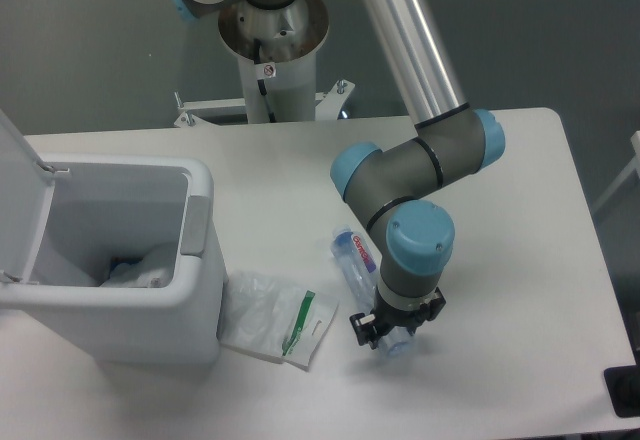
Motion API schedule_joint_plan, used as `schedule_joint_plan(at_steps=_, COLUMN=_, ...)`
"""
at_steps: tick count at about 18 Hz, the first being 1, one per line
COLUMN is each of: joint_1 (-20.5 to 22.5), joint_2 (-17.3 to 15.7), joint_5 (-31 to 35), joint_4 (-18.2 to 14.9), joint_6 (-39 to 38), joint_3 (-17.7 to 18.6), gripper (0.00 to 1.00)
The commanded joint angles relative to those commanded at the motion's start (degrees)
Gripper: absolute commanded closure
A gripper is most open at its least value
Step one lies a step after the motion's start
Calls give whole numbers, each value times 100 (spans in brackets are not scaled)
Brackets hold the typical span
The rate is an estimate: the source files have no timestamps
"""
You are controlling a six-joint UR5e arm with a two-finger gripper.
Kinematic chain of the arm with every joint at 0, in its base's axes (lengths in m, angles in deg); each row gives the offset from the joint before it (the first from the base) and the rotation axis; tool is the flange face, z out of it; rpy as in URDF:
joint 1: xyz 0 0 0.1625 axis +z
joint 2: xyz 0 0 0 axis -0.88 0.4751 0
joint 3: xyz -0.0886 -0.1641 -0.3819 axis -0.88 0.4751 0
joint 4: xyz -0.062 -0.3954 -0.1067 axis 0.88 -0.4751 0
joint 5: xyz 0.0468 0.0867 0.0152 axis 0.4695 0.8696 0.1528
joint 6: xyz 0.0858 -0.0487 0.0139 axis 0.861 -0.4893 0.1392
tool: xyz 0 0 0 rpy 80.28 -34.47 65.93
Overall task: Place the trash in the trash can
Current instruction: 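Close the gripper on the bottle's cap end, then lift the bottle up off the table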
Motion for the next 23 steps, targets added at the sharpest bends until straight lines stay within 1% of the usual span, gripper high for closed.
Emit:
schedule_joint_plan(at_steps=2, joint_1=0, joint_2=-202, joint_5=-35, joint_4=96, joint_6=0, joint_3=-300, gripper=33)
schedule_joint_plan(at_steps=4, joint_1=-26, joint_2=-369, joint_5=-131, joint_4=281, joint_6=0, joint_3=-476, gripper=34)
schedule_joint_plan(at_steps=6, joint_1=-61, joint_2=-545, joint_5=-709, joint_4=273, joint_6=0, joint_3=-372, gripper=53)
schedule_joint_plan(at_steps=7, joint_1=-61, joint_2=-615, joint_5=-903, joint_4=272, joint_6=26, joint_3=-232, gripper=54)
schedule_joint_plan(at_steps=8, joint_1=-70, joint_2=-703, joint_5=-975, joint_4=272, joint_6=26, joint_3=-100, gripper=57)
schedule_joint_plan(at_steps=11, joint_1=-61, joint_2=-826, joint_5=-993, joint_4=281, joint_6=0, joint_3=-81, gripper=57)
schedule_joint_plan(at_steps=14, joint_1=-61, joint_2=-1125, joint_5=-1151, joint_4=281, joint_6=-44, joint_3=-117, gripper=55)
schedule_joint_plan(at_steps=16, joint_1=-79, joint_2=-1406, joint_5=-1326, joint_4=264, joint_6=-61, joint_3=-99, gripper=55)
schedule_joint_plan(at_steps=19, joint_1=-88, joint_2=-1950, joint_5=-1695, joint_4=255, joint_6=-70, joint_3=-82, gripper=55)
schedule_joint_plan(at_steps=21, joint_1=-105, joint_2=-2319, joint_5=-1810, joint_4=237, joint_6=0, joint_3=-12, gripper=55)
schedule_joint_plan(at_steps=23, joint_1=-236, joint_2=-2662, joint_5=-1890, joint_4=229, joint_6=44, joint_3=129, gripper=55)
